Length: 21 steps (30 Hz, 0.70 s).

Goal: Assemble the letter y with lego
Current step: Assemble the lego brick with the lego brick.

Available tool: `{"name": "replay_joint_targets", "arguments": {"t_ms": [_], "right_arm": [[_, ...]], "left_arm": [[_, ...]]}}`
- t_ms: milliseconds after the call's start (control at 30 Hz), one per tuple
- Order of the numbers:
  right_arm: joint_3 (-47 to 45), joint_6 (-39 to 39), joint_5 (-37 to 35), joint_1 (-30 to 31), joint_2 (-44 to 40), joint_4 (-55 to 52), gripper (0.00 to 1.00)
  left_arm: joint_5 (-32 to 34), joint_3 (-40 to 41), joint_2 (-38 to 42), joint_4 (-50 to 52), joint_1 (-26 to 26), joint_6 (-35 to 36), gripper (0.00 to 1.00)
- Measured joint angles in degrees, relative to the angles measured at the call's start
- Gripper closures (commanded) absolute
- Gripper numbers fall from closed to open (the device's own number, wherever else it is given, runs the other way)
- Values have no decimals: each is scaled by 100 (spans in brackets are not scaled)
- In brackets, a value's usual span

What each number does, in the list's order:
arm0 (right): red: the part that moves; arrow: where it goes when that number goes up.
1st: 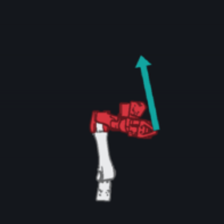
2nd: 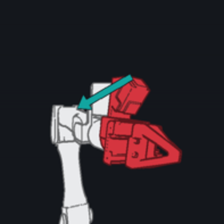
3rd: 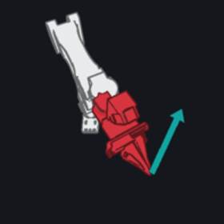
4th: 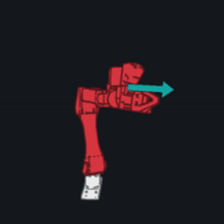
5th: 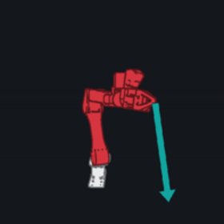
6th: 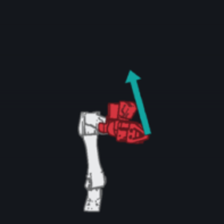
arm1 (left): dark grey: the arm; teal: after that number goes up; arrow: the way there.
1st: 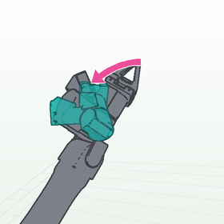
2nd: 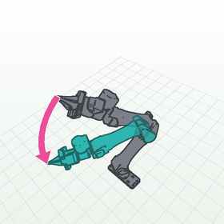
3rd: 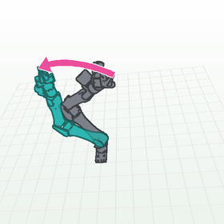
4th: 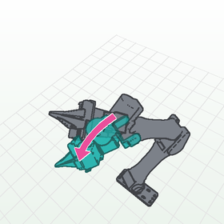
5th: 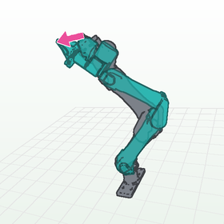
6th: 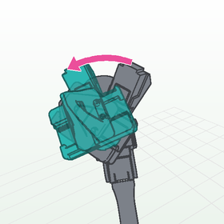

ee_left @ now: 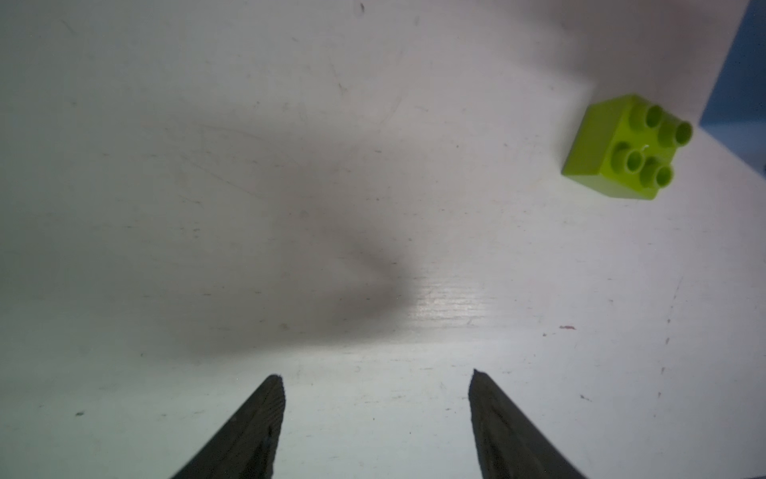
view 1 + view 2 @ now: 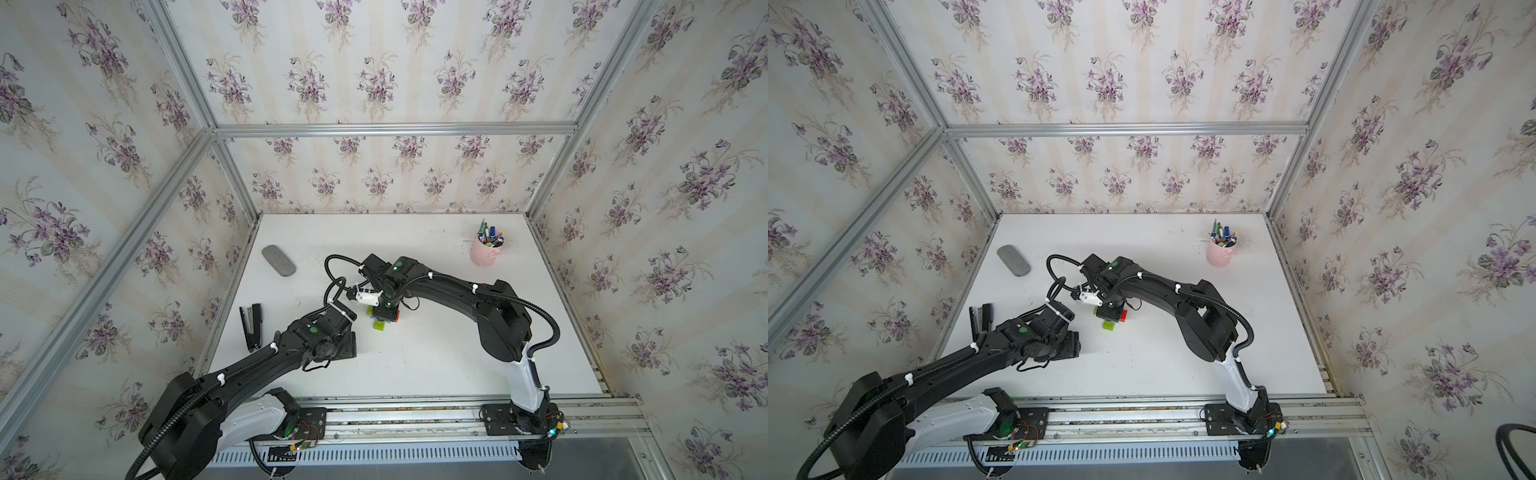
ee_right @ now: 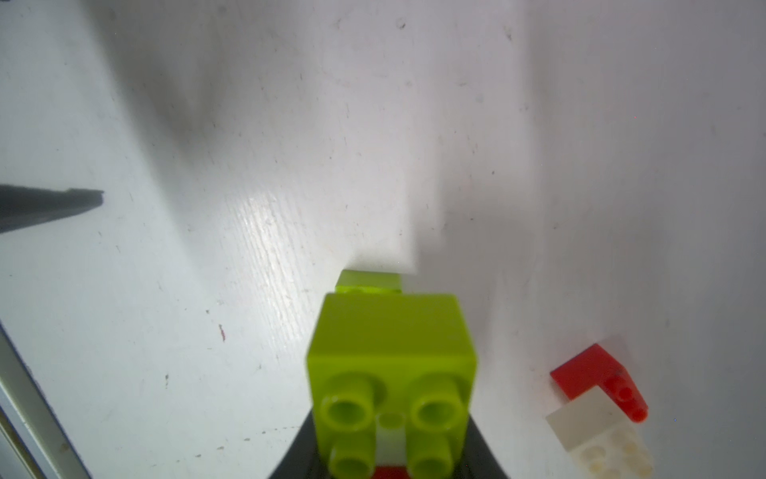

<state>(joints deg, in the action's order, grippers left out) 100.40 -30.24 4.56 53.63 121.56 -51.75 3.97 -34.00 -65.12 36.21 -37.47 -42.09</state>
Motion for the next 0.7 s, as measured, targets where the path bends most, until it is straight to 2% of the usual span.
{"name": "replay_joint_targets", "arguments": {"t_ms": [700], "right_arm": [[66, 28, -61, 144, 271, -98, 68]], "left_arm": [[-72, 164, -76, -160, 0, -50, 28]]}}
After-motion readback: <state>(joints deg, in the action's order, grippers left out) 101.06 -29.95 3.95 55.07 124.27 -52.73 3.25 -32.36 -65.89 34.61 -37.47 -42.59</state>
